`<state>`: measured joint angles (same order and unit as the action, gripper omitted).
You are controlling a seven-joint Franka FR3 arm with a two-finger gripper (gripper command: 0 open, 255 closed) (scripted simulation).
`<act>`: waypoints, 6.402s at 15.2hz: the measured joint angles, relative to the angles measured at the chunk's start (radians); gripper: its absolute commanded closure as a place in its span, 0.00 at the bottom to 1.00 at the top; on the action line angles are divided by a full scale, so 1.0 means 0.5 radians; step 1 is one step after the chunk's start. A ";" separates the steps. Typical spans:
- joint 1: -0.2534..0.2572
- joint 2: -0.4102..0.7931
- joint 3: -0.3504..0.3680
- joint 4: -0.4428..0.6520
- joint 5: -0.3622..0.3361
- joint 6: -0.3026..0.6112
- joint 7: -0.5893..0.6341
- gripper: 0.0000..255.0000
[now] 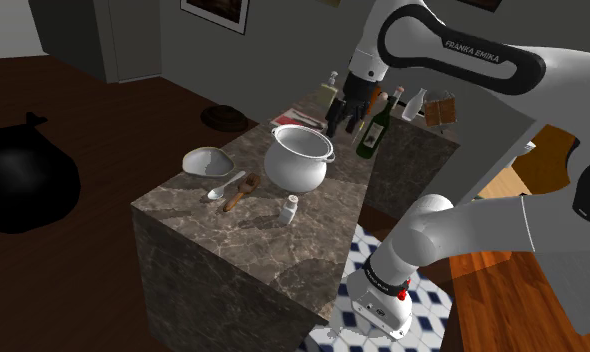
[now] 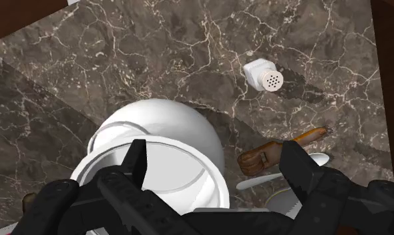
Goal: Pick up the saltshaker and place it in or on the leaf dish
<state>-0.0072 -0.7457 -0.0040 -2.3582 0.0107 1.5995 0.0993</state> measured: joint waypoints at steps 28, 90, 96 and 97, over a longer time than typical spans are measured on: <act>0.192 0.222 0.538 -0.933 0.378 1.230 0.572 0.00; 0.067 1.960 0.601 1.687 -0.153 0.314 0.851 1.00; 0.089 2.067 0.601 1.703 -0.185 0.398 0.880 1.00; 0.086 2.065 0.599 1.673 -0.185 0.427 0.878 1.00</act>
<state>0.0359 0.2868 0.2956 -1.5219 -0.0816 1.8130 0.5381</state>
